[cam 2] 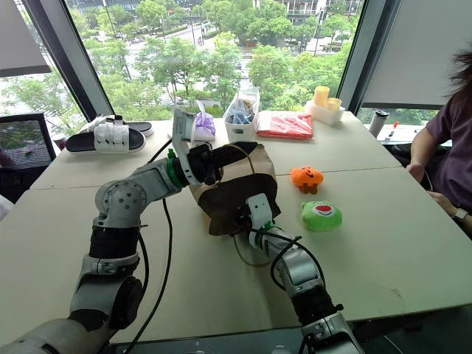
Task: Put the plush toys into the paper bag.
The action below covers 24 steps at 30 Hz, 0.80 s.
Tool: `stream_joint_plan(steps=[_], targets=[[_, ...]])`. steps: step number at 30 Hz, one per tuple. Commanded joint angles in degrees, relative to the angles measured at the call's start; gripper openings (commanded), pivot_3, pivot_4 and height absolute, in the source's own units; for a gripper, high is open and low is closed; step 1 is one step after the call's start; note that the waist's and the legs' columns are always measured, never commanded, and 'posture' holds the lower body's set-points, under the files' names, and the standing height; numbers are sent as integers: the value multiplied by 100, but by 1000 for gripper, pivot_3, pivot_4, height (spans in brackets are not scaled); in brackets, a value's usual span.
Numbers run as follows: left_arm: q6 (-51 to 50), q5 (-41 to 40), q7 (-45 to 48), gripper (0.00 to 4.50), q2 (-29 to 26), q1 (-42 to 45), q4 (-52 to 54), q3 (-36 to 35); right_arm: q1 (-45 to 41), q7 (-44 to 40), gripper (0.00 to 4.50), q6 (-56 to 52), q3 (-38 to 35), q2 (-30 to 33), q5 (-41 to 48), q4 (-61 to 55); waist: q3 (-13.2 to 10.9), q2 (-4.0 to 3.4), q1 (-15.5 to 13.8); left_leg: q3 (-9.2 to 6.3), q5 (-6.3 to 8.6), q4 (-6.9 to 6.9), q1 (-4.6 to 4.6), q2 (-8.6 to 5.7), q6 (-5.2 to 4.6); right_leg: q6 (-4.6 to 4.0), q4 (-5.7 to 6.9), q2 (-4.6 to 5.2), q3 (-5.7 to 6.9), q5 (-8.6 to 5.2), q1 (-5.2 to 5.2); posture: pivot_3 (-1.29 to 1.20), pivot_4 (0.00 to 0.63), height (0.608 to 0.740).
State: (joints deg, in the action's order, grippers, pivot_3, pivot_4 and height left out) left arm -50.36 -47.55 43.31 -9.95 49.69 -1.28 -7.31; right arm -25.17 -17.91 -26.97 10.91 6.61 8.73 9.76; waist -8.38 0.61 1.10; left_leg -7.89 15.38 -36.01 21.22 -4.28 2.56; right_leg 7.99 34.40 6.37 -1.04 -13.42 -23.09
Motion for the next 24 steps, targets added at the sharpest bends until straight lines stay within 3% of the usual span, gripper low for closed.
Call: stream_joint_plan(steps=[1,5,8,12,15,19,24], targets=[[433,350,-51,26,-38,165,-230,131,177,-207,0,155,-35,-24,74,-355,0,0,-1,1,0,0,0,0,0,0,0,0,0,0,0,0,150,740],[819,700,-89,26,-1,220,-600,255,704,-562,0,70,-373,132,676,-1854,-1,-2,-24,4,-1,1,10,-2,1,0,-3,-1,1,0,-6,0,150,740],[1038,849,59,0,16,251,-838,327,1317,-684,794,-229,-736,330,1238,-3117,-1,-1,-43,-2,0,3,17,-3,1,0,-6,0,1,0,-11,0,150,740],[1234,1008,277,0,1,302,-1246,385,1894,-566,2773,-889,-1055,635,1802,-4295,0,1,-40,-1,16,1,15,-5,-27,1,-12,0,3,-1,-1,0,150,740],[1294,1056,408,0,24,367,-1519,392,2477,-220,4336,-1332,-1778,663,2571,-5194,0,0,-42,-1,19,1,11,-2,-33,1,-5,-4,4,-1,-1,0,150,740],[1309,1047,504,0,49,429,-1603,362,2540,411,4429,-1293,-2666,773,2484,-5080,0,1,-46,-4,19,-5,11,0,-34,0,-6,-6,-2,0,1,0,150,740],[1317,981,512,0,135,483,-1516,307,2120,863,4429,-1144,-2325,1663,1040,-3783,0,1,-41,15,20,-6,6,-1,-36,0,-5,-6,-2,0,5,0,150,740]])
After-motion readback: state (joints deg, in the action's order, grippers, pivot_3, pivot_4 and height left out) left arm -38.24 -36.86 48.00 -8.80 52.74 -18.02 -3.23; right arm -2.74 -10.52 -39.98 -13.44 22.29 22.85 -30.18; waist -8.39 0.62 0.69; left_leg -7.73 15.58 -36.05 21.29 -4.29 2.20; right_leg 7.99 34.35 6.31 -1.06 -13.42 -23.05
